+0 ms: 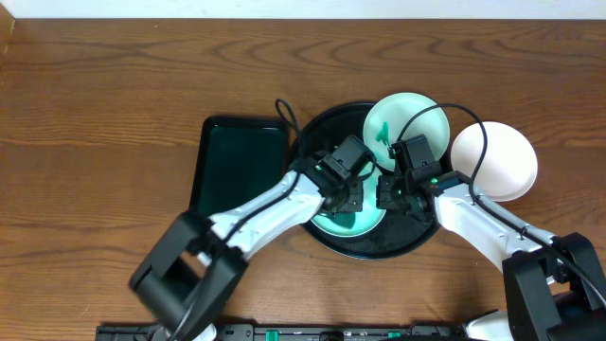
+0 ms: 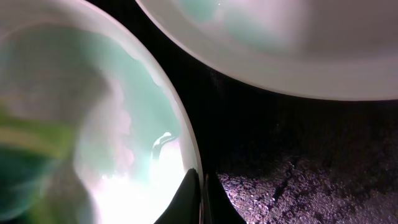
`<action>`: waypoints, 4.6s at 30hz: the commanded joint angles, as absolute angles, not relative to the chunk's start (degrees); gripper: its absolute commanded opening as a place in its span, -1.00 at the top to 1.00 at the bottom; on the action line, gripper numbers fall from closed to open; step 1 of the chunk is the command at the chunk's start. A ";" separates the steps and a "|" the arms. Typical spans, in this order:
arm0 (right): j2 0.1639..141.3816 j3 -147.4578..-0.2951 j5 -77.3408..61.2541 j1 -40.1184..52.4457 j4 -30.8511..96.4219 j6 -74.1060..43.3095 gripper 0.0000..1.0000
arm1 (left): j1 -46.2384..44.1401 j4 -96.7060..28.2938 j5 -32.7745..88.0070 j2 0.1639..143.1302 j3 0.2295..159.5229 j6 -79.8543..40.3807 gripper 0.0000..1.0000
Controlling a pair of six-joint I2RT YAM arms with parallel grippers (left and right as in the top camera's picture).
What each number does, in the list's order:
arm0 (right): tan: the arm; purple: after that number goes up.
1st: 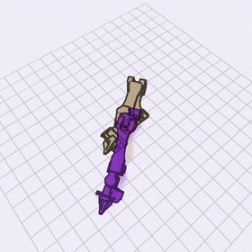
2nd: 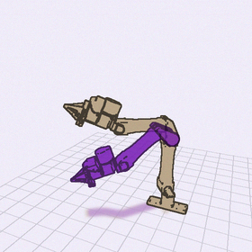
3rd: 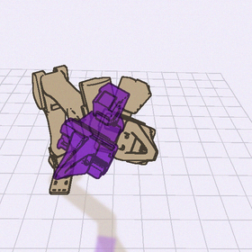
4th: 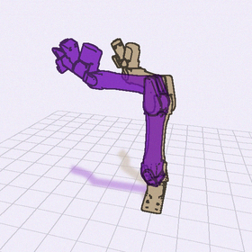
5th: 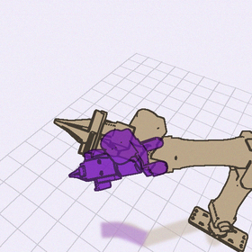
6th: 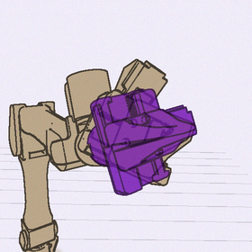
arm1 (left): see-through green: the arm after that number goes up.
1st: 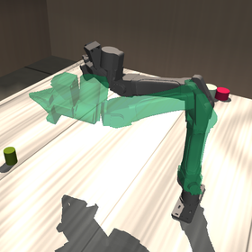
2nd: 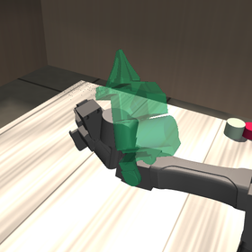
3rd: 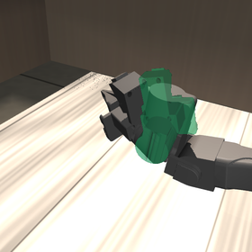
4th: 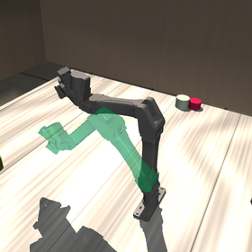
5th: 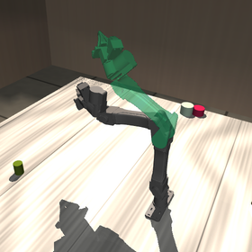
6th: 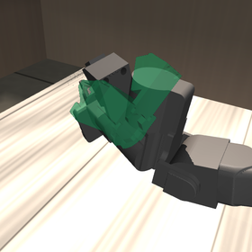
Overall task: Clean dirty plates on tray and stack at the side
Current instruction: 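Wipe the sponge around the plate rim with the left gripper, then keep scrubbing the plate with the sponge near the right gripper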
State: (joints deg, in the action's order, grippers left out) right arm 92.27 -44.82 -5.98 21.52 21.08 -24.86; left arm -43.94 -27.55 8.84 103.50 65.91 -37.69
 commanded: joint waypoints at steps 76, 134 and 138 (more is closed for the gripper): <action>92.64 -44.45 -8.03 21.87 20.75 -24.80 0.97 | -42.83 -26.44 -6.46 107.74 64.29 -39.77 0.85; 92.64 -44.45 -8.03 21.87 20.53 -24.80 0.97 | -42.94 -26.72 -3.33 90.26 64.62 -38.20 0.85; 92.64 -44.45 -8.03 21.87 20.53 -24.80 0.98 | -42.92 -27.55 -6.24 90.67 64.58 -38.20 0.85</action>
